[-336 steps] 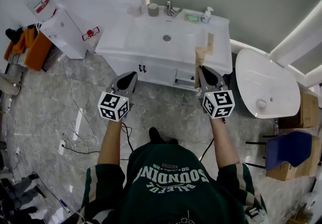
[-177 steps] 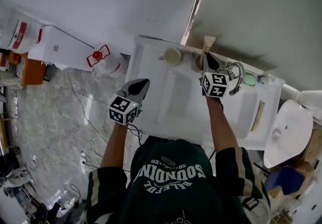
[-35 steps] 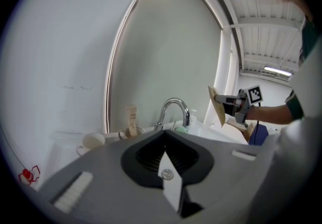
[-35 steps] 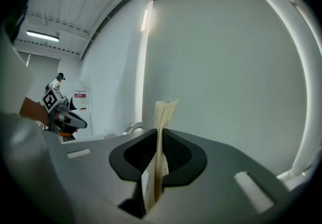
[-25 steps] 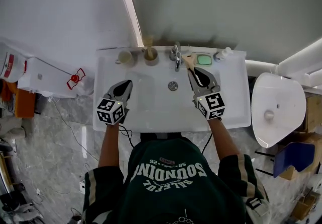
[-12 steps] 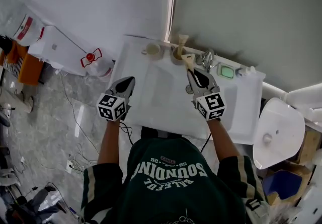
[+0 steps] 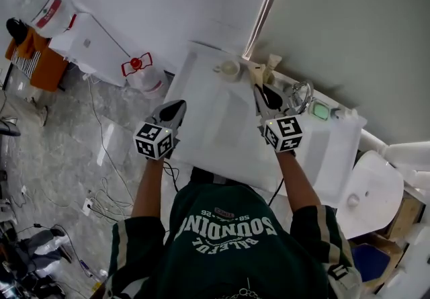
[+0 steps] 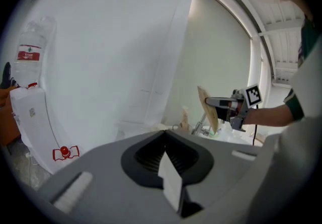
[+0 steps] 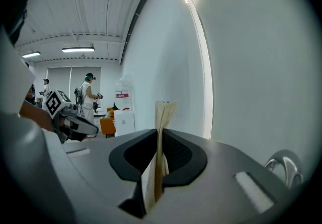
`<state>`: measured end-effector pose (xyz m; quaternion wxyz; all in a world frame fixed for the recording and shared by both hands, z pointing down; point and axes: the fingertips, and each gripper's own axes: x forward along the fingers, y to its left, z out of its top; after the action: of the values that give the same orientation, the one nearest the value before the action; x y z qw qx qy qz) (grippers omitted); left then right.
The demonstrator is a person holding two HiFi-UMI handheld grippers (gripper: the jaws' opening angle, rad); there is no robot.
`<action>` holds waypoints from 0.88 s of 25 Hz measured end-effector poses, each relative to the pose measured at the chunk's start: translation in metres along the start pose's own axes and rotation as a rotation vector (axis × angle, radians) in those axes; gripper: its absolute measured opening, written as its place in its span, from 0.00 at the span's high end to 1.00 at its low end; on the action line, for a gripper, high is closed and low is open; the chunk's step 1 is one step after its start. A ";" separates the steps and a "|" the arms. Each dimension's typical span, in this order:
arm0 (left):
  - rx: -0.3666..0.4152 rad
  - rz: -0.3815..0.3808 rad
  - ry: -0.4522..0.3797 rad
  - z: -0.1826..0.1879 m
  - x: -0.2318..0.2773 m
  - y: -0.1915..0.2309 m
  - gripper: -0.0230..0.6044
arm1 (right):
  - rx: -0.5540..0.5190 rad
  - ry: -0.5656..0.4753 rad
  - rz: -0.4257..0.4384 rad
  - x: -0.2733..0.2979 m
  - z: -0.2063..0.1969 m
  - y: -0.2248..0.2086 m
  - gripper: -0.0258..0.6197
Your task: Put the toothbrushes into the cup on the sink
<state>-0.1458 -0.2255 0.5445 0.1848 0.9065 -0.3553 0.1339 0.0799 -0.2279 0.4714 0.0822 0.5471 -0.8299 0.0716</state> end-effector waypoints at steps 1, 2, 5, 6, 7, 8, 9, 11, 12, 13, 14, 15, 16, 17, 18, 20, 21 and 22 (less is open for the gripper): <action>0.001 -0.004 0.001 0.000 0.001 0.001 0.88 | 0.002 -0.007 -0.004 0.007 0.003 -0.001 0.90; 0.001 -0.008 0.004 -0.001 0.001 0.002 0.88 | 0.005 -0.017 -0.008 0.015 0.006 -0.002 0.90; -0.005 -0.017 0.012 -0.004 0.004 0.007 0.88 | -0.004 -0.051 -0.014 0.041 0.019 -0.007 0.90; -0.007 -0.019 0.016 -0.005 0.005 0.008 0.88 | -0.015 -0.062 -0.009 0.050 0.023 -0.008 0.90; -0.008 -0.021 0.019 -0.005 0.006 0.010 0.88 | -0.025 -0.072 -0.001 0.060 0.027 -0.009 0.90; -0.009 -0.022 0.023 -0.006 0.006 0.011 0.88 | -0.033 -0.080 0.007 0.070 0.031 -0.010 0.90; -0.010 -0.021 0.025 -0.006 0.006 0.014 0.88 | -0.039 -0.085 0.013 0.081 0.035 -0.011 0.90; -0.013 -0.017 0.027 -0.006 0.006 0.019 0.88 | -0.045 -0.092 0.021 0.101 0.041 -0.014 0.90; -0.015 -0.015 0.028 -0.006 0.005 0.023 0.88 | -0.045 -0.093 0.024 0.111 0.043 -0.016 0.90; -0.017 -0.012 0.029 -0.006 0.004 0.026 0.88 | -0.043 -0.094 0.027 0.121 0.044 -0.017 0.90; -0.020 -0.009 0.031 -0.006 0.003 0.030 0.88 | -0.040 -0.094 0.029 0.131 0.044 -0.018 0.90; -0.022 -0.005 0.032 -0.006 0.003 0.034 0.88 | -0.036 -0.093 0.029 0.140 0.044 -0.019 0.90; -0.025 -0.002 0.033 -0.007 0.002 0.038 0.88 | -0.032 -0.091 0.029 0.149 0.044 -0.020 0.90; -0.027 0.001 0.035 -0.007 0.002 0.042 0.88 | -0.028 -0.088 0.028 0.157 0.043 -0.020 0.90; -0.030 0.004 0.037 -0.007 0.002 0.047 0.88 | -0.026 -0.084 0.027 0.165 0.042 -0.021 0.90; -0.036 0.010 0.040 -0.007 0.001 0.054 0.88 | -0.025 -0.071 0.025 0.176 0.037 -0.021 0.90; -0.039 0.013 0.041 -0.006 0.000 0.056 0.88 | -0.024 -0.066 0.025 0.180 0.035 -0.022 0.90; -0.041 0.015 0.041 -0.006 0.000 0.058 0.88 | -0.022 -0.064 0.026 0.184 0.032 -0.023 0.90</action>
<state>-0.1870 -0.2620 0.5637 0.2095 0.8968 -0.3610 0.1468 0.0277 -0.4079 0.4802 0.0607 0.5373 -0.8399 0.0459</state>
